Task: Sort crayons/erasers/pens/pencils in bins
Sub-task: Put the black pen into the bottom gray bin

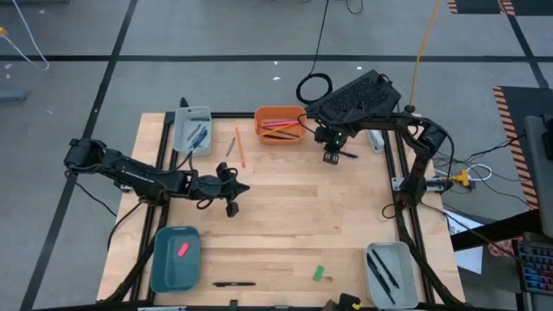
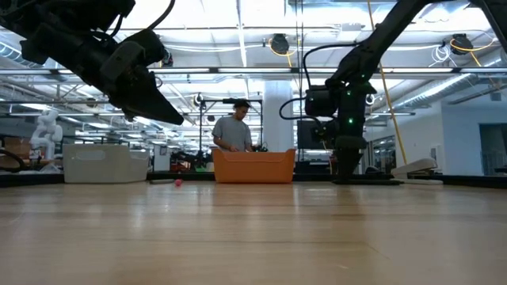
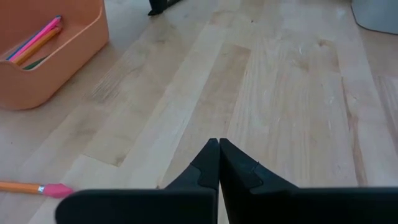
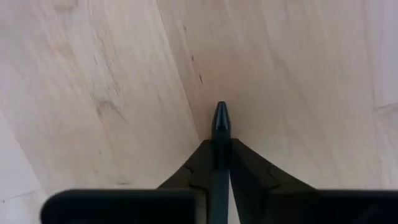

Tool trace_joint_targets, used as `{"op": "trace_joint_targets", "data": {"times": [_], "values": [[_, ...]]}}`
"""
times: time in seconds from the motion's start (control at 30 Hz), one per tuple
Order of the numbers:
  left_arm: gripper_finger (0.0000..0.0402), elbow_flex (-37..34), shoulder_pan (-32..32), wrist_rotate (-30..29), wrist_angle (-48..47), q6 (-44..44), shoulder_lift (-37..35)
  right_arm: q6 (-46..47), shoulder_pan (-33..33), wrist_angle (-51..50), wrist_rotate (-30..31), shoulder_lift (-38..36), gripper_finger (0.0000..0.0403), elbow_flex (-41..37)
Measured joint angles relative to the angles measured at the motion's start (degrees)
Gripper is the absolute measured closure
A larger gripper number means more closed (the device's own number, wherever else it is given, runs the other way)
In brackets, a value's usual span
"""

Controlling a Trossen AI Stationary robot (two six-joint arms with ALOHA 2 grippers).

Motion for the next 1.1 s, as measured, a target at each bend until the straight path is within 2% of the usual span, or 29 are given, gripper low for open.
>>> {"op": "trace_joint_targets", "data": {"times": [0.13,0.27,0.67,0.87,1.1], "values": [[0.0398,0.0,0.0,0.0,-0.29,0.04,0.0,2.87,0.35,0.25,0.17,-1.26,0.0365,-0.08],[0.0394,0.0,0.0,-0.02,-0.32,0.28,0.0,7.96,0.6,-1.06,-2.3,-3.38,0.0361,-0.37],[0.0399,0.0,-1.07,-0.53,-0.57,1.05,0.0,24.97,4.64,-2.95,-1.34,-14.99,0.0364,-0.26],[0.0394,0.0,-1.07,-0.59,-0.52,1.16,0.0,35.57,11.33,-5.65,-0.98,-21.44,0.0363,-0.2],[0.0394,0.0,-1.07,-0.59,-0.37,1.32,0.0,45.58,23.58,-5.62,-0.81,-27.86,0.0363,-0.17]]}}
